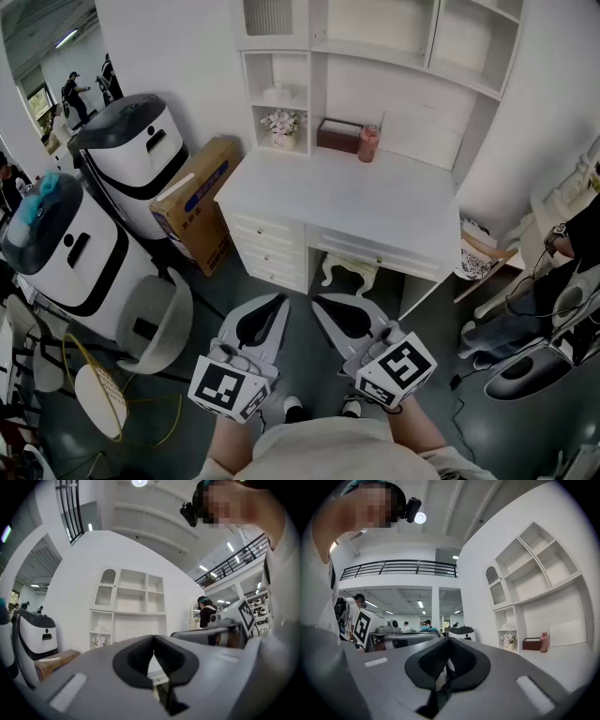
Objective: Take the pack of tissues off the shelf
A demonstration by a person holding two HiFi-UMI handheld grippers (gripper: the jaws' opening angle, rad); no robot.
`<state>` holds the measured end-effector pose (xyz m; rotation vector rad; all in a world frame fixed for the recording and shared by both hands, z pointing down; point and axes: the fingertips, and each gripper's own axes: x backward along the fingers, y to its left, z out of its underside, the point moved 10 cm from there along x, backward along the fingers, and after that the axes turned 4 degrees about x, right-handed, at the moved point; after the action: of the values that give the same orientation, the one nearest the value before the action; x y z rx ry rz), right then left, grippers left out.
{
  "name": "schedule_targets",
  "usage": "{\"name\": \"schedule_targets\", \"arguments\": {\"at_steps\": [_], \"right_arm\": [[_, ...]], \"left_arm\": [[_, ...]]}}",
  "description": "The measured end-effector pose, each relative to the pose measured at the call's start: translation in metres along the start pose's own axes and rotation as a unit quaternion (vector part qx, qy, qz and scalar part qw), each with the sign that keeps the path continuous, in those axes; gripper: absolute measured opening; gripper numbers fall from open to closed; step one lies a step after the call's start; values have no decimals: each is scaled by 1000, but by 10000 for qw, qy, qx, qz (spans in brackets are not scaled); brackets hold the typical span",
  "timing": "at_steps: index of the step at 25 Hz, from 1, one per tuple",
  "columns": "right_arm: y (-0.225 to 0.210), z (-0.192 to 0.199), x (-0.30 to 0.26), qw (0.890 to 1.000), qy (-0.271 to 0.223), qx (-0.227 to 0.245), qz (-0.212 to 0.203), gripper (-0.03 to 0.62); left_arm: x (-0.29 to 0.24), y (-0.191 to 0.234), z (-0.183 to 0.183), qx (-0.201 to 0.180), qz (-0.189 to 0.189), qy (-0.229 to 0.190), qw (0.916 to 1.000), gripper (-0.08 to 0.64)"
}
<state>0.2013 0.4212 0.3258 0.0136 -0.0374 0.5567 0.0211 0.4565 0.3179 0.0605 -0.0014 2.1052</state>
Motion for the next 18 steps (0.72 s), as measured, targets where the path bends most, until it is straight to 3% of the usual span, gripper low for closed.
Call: {"name": "schedule_targets", "arguments": {"at_steps": [18], "right_arm": [[13,-2,-42,9999,19,96,88,0]], "left_arm": [[6,43,-3,55,122,-46,9999,0]]}}
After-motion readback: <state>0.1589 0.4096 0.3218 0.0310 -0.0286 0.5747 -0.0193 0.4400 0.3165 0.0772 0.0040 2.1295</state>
